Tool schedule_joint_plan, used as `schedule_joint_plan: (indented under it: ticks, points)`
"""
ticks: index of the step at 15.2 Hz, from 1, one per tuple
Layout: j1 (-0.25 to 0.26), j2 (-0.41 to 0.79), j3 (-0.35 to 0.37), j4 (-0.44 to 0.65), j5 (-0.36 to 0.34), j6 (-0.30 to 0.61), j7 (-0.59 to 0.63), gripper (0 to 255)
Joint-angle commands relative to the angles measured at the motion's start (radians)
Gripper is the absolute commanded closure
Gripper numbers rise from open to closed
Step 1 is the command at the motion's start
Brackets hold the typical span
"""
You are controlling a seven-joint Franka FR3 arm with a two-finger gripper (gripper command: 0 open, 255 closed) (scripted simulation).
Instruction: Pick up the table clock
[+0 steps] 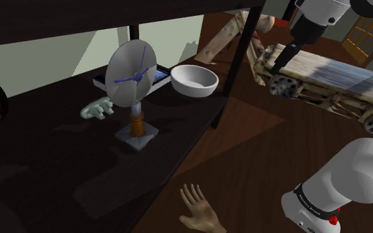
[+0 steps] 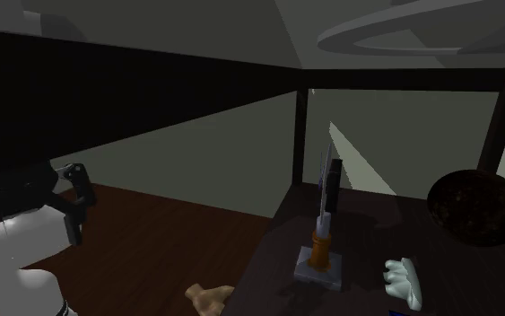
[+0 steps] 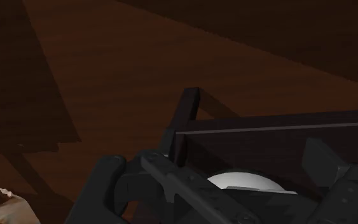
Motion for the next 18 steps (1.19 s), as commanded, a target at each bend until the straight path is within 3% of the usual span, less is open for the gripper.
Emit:
schedule_joint_plan:
  ticks: [1,11,18]
  points:
    - [0.000,0.000,0.000,0.000,0.000,0.000,0.000,0]
    - [0.050,-0.043,0.246,-0.161,0.089,0.344,0.259,0]
    - [0.018,0.024,0.467,-0.177,0.089,0.590,0.467,0]
